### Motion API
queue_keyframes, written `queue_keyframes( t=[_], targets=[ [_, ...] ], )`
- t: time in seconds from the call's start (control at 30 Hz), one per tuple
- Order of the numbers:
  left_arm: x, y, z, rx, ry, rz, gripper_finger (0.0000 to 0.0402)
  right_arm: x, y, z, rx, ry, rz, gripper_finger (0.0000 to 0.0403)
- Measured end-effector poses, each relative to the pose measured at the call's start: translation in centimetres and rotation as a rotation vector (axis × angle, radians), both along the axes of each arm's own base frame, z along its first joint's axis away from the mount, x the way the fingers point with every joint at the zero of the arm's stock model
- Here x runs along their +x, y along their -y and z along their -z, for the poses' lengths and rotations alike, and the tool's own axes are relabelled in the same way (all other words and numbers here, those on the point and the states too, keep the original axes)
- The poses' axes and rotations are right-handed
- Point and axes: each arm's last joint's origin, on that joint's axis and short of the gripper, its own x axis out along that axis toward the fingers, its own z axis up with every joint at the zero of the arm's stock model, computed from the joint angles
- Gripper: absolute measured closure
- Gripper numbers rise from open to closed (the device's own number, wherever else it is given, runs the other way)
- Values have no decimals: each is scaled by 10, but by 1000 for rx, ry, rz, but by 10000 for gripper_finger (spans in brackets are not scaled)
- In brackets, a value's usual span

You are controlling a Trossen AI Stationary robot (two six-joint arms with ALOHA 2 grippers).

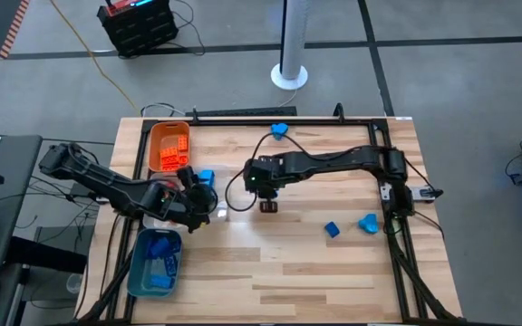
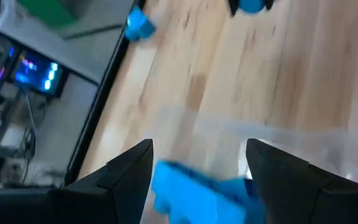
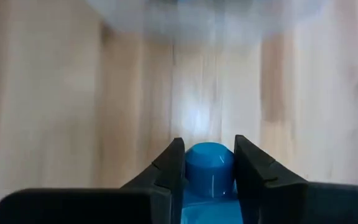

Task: Sort blocks
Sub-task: Put the light blue game piece into the right transparent bin

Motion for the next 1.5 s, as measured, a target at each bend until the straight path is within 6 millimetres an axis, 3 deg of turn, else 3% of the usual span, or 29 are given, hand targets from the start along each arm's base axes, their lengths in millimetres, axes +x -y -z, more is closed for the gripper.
queue_keyframes(
  t=[0.23, 0.43, 0.73, 0.9, 1.17, 1.37, 1.5],
  targets=[
    [15, -6, 5, 100, 76, 71, 148, 0, -15, -53, 6, 301, -12, 295],
    [5, -6, 2, 126, 76, 38, 148, 13, -28, -69, 9, 510, -49, 295],
    [-41, -8, -19, -19, 194, -29, 148, 37, -34, -51, -12, 629, -94, 295],
    [-60, -11, -30, -89, 280, -50, 148, 57, -35, -42, -12, 785, -116, 295],
    [-71, -15, -29, -124, 290, -81, 148, 82, -29, 0, -18, 872, -103, 295],
    [-76, -17, -26, -144, 272, -114, 148, 91, -13, 44, 45, 788, -21, 290],
    [-77, -17, -26, -145, 269, -119, 148, 90, -4, 57, 83, 711, -49, 264]
  ],
)
